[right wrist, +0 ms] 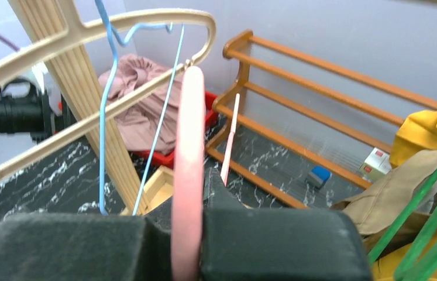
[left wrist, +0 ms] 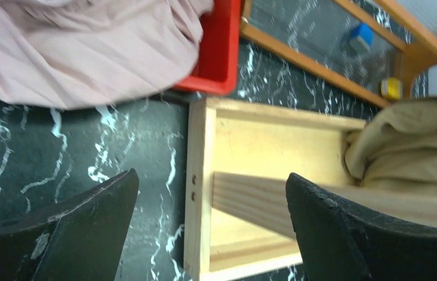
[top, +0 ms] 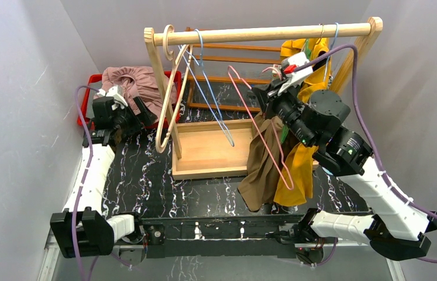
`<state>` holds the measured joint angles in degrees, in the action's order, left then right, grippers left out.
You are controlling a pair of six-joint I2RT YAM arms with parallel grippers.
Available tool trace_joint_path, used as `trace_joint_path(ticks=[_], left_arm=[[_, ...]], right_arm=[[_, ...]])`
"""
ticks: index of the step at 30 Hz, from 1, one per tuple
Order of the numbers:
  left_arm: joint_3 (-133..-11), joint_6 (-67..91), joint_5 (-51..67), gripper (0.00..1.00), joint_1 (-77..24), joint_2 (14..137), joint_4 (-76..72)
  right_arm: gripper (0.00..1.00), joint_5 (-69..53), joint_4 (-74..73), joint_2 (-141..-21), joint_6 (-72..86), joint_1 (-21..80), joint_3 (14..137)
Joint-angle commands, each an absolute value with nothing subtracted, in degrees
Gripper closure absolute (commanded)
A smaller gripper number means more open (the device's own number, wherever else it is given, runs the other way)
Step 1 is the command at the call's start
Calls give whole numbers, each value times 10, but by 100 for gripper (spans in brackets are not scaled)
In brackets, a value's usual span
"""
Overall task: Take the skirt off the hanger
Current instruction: Place the hanger at the clothesline.
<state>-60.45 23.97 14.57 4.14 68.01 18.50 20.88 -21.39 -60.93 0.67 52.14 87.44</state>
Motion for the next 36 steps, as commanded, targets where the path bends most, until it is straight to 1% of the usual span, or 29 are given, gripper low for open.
trace_joint_path(ticks=[1,6,12,14,16,19,22,24,27,29,31,32,36], left_arm=[[-572,228,224,5,23,639,207],[-516,252,283,5,-3,582,206],[-459,251,335,7,-8,501,219],[-442,250,356,7,-8,468,219],[-426,235,398,13,-9,447,219],[-399,231,487,15,-10,434,188],[-387,260,565,12,-17,435,119],[-374,289,586,10,-37,439,55],[-336,370,558,8,-106,453,-90],[-305,436,512,8,-172,465,-199],[-284,470,458,9,-213,475,-265],[-273,489,429,10,-232,481,-298],[-234,576,317,20,-307,521,-417]], right_arm=[[100,239,-124,-616,0,520,919],[100,297,-98,-667,29,520,967],[100,324,-84,-723,39,520,1022],[100,316,-88,-727,36,520,1025],[100,308,-86,-715,34,520,1004],[100,302,-90,-685,34,520,953],[100,282,-100,-652,41,520,899],[100,267,-112,-638,53,520,873],[100,241,-122,-620,79,520,832],[100,218,-132,-618,93,520,815],[100,201,-139,-617,124,520,801],[100,189,-135,-616,135,520,790],[100,156,-105,-604,177,520,732]])
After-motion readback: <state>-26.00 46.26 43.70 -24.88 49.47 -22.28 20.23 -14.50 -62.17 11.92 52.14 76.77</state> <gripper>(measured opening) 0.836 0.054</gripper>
